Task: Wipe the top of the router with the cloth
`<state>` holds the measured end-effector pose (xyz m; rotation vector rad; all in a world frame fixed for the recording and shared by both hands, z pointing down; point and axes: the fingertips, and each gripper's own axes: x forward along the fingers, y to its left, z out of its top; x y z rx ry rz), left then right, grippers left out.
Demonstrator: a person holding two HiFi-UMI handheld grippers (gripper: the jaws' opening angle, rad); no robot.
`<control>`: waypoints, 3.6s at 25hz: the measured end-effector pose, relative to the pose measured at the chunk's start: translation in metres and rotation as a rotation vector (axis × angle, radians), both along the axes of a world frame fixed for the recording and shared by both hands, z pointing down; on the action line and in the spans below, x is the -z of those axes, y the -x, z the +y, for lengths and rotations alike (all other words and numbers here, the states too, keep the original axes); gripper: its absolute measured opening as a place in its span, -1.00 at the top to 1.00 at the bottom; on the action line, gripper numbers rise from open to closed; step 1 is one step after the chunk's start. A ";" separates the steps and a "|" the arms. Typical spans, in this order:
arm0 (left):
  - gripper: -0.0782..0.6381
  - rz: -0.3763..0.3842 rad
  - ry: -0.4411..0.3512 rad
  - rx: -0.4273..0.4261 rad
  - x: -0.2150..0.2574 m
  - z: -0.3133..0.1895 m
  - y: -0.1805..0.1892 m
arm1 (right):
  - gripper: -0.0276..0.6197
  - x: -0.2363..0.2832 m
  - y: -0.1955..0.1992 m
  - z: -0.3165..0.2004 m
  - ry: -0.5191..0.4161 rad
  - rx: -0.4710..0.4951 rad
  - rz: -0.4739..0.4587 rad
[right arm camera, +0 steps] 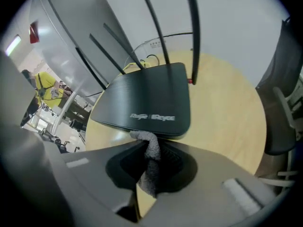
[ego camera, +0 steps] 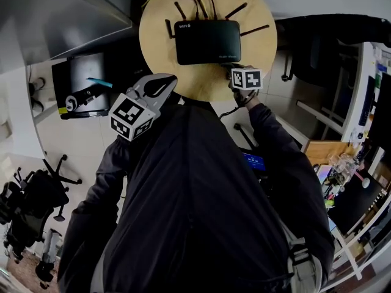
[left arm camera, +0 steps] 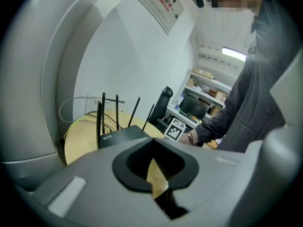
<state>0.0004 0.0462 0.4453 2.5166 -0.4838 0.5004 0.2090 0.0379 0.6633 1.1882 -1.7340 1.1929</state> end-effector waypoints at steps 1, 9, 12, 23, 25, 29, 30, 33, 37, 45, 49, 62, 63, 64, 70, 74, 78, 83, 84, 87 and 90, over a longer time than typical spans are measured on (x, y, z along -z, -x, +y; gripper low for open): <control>0.80 -0.001 0.001 -0.003 0.000 -0.001 -0.002 | 0.82 -0.001 -0.010 0.000 -0.004 -0.009 0.009; 0.80 -0.010 0.003 0.000 0.000 -0.005 -0.014 | 0.82 0.012 -0.069 -0.016 -0.081 0.182 0.159; 0.81 -0.016 0.007 0.005 -0.001 -0.006 -0.018 | 0.82 0.018 -0.087 -0.052 -0.143 0.214 0.163; 0.80 -0.050 -0.003 0.060 0.001 -0.010 -0.021 | 0.82 0.004 -0.067 -0.102 -0.201 0.673 0.291; 0.81 -0.052 0.000 0.066 0.000 -0.009 -0.020 | 0.82 0.003 -0.063 -0.090 -0.220 0.780 0.316; 0.81 -0.051 0.003 0.066 0.000 -0.008 -0.021 | 0.82 -0.003 -0.054 -0.052 -0.259 1.035 0.402; 0.80 -0.049 0.002 0.063 0.000 -0.008 -0.022 | 0.82 -0.004 -0.051 -0.041 -0.266 1.072 0.412; 0.81 -0.043 0.003 0.056 0.001 -0.006 -0.024 | 0.82 -0.002 -0.045 -0.014 -0.277 1.101 0.410; 0.81 -0.038 0.002 0.043 0.000 -0.004 -0.026 | 0.82 -0.001 -0.039 0.014 -0.282 1.106 0.405; 0.80 -0.023 0.001 0.033 0.000 0.003 -0.023 | 0.82 0.013 -0.023 0.015 -0.236 0.835 0.337; 0.80 -0.015 0.008 0.049 -0.001 0.005 -0.016 | 0.82 0.039 0.030 0.026 -0.322 0.935 0.282; 0.81 0.015 -0.013 0.159 0.003 0.009 0.025 | 0.82 0.087 0.165 -0.072 -0.503 1.042 0.269; 0.81 0.017 -0.013 0.165 0.003 0.010 0.027 | 0.82 0.093 0.170 -0.077 -0.505 1.017 0.248; 0.80 0.021 -0.014 0.169 0.003 0.010 0.030 | 0.82 0.099 0.174 -0.080 -0.506 0.993 0.227; 0.80 0.039 -0.014 0.186 0.003 0.006 0.035 | 0.82 0.130 0.179 -0.064 -0.479 0.880 0.108; 0.81 0.047 -0.022 0.171 0.004 0.001 0.033 | 0.82 0.156 0.166 -0.028 -0.458 0.780 0.004; 0.80 0.050 -0.028 0.120 0.004 -0.005 0.025 | 0.82 0.185 0.154 -0.007 -0.470 0.705 -0.048; 0.81 0.052 -0.033 0.049 0.003 -0.010 0.006 | 0.82 0.208 0.140 -0.003 -0.518 0.656 -0.048; 0.80 0.052 -0.035 0.035 0.004 -0.010 0.003 | 0.82 0.210 0.137 -0.003 -0.527 0.649 -0.043; 0.81 0.048 -0.040 0.004 0.004 -0.011 -0.006 | 0.82 0.213 0.131 -0.003 -0.542 0.629 -0.036; 0.81 0.046 -0.041 -0.013 0.004 -0.012 -0.012 | 0.82 0.215 0.129 -0.002 -0.550 0.617 -0.039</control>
